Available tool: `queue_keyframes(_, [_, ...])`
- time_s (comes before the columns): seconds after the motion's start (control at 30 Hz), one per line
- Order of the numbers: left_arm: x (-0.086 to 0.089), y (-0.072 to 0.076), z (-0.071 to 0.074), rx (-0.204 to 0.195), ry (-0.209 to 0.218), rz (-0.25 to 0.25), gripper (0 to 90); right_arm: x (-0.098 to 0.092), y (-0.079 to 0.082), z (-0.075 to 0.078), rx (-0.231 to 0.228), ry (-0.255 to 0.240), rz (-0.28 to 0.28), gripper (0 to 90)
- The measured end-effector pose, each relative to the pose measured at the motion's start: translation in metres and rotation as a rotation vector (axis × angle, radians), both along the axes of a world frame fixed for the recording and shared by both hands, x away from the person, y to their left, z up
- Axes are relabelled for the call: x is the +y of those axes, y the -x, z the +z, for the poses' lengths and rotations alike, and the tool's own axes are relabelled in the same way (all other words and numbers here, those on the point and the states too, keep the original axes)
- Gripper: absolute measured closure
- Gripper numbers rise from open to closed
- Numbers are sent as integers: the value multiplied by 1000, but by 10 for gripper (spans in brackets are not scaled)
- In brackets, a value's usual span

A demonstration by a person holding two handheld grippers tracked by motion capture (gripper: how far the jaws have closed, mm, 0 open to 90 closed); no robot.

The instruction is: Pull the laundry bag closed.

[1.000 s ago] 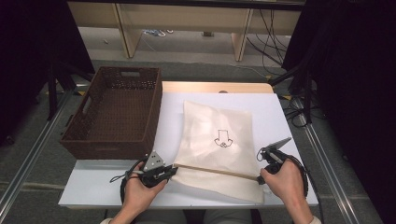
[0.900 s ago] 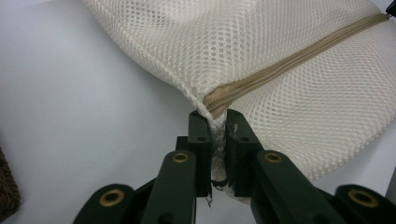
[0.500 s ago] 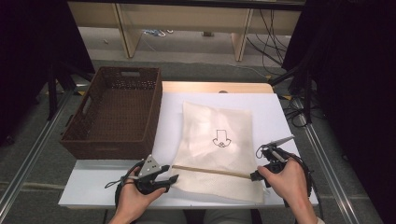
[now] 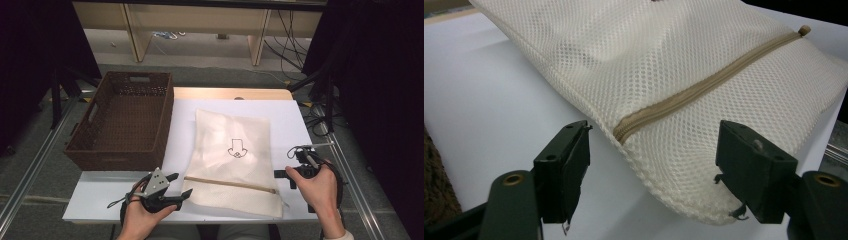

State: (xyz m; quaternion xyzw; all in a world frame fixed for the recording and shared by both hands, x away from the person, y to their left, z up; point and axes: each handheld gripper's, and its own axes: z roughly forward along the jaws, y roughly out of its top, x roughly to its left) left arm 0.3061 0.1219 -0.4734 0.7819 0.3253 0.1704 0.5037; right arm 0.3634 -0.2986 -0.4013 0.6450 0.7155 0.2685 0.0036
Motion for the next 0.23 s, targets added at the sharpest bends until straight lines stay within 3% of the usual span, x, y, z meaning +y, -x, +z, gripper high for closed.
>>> queue_keyframes(0.07, [-1,1,1,-4,13,9,297,-4,-1,-4,-27,9,13,553])
queue_keyframes(0.23, [-2,1,1,-13,21,3,297,-4,-3,-3,14,-11,-31,552])
